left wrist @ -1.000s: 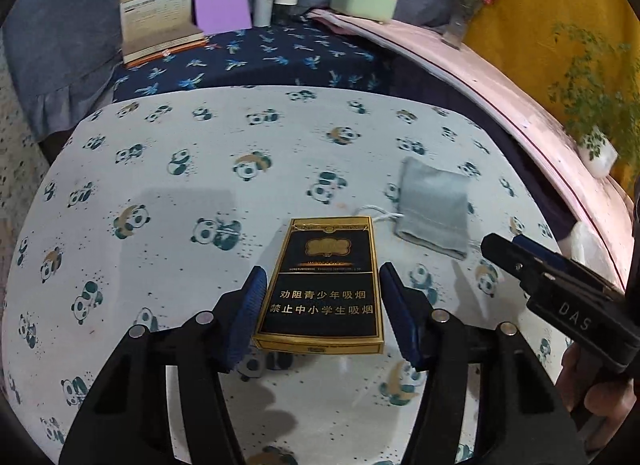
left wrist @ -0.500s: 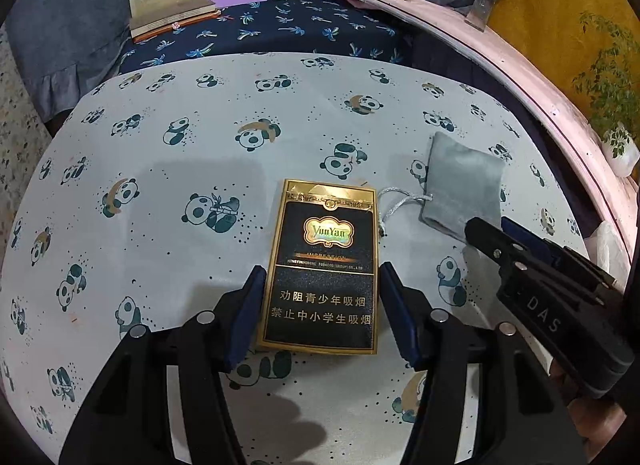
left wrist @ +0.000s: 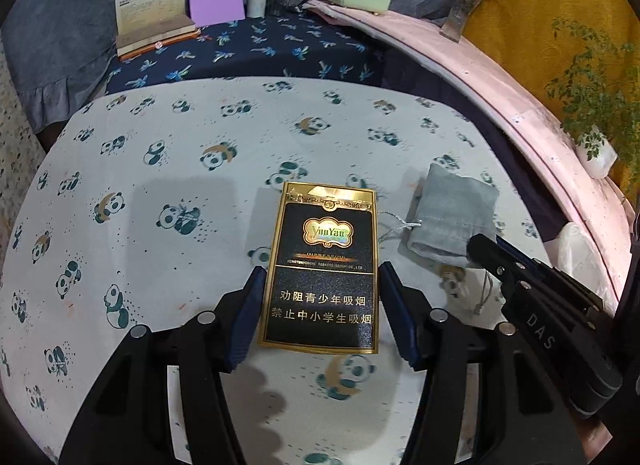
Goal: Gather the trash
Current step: 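Grasp the cigarette box with the left tool while the right tool grasps the grey pouch, then carry the cigarette box and grey pouch over the bin and open both tools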
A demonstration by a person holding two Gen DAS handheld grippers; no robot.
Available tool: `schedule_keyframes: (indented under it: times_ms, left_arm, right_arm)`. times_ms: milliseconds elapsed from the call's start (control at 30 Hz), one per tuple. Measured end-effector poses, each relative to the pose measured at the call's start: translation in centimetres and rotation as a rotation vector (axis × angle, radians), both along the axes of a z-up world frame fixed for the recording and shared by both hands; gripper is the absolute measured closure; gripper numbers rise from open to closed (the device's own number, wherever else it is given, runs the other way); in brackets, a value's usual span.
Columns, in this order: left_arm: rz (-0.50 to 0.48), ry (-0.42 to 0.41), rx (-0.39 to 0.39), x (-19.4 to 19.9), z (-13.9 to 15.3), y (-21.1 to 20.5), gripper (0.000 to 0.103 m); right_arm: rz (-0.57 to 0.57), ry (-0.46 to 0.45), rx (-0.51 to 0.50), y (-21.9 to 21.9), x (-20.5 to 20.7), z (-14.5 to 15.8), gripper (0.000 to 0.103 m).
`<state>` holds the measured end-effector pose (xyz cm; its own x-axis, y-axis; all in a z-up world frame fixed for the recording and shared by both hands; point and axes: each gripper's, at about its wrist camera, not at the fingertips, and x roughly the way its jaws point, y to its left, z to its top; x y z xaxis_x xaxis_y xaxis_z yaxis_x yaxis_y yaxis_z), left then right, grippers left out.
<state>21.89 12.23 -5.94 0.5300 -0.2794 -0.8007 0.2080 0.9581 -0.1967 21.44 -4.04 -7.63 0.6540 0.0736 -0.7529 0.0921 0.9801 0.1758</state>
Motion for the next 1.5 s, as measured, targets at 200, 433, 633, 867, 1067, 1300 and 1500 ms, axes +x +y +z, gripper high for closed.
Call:
schedule_keyframes:
  times_ms: [200,433,633,867,1067,1300,1500]
  left_arm:
    - [-0.051,-0.04,-0.011,-1.7,2.3,-2.7,0.049]
    - [-0.142,-0.089,-0.01,-4.3,4.7,-7.8,0.049]
    - [-0.227,-0.119,-0.002,-6.7,6.1,-12.4,0.049]
    - [-0.344,-0.148,0.011,-9.5,7.2,-18.5,0.049]
    - [-0.435,-0.165,0.025,-11.7,7.5,-23.5,0.049]
    - [-0.532,-0.172,0.046,-13.9,7.2,-28.7,0.049]
    - [-0.593,-0.163,0.052,-14.6,6.6,-31.9,0.049]
  right_arm:
    - [-0.053,-0.053,0.008,-2.8,-2.7,2.5,0.092]
    - [-0.127,-0.106,0.016,-6.8,-6.2,4.8,0.092]
    - [-0.195,-0.141,0.015,-10.6,-9.4,6.2,0.092]
    - [-0.305,-0.161,0.028,-16.2,-13.9,6.6,0.092]
    - [-0.396,-0.173,0.033,-20.6,-17.4,6.5,0.092]
    - [-0.474,-0.169,0.031,-24.4,-20.3,5.7,0.092]
    - [-0.521,-0.158,0.041,-26.6,-21.5,4.7,0.092]
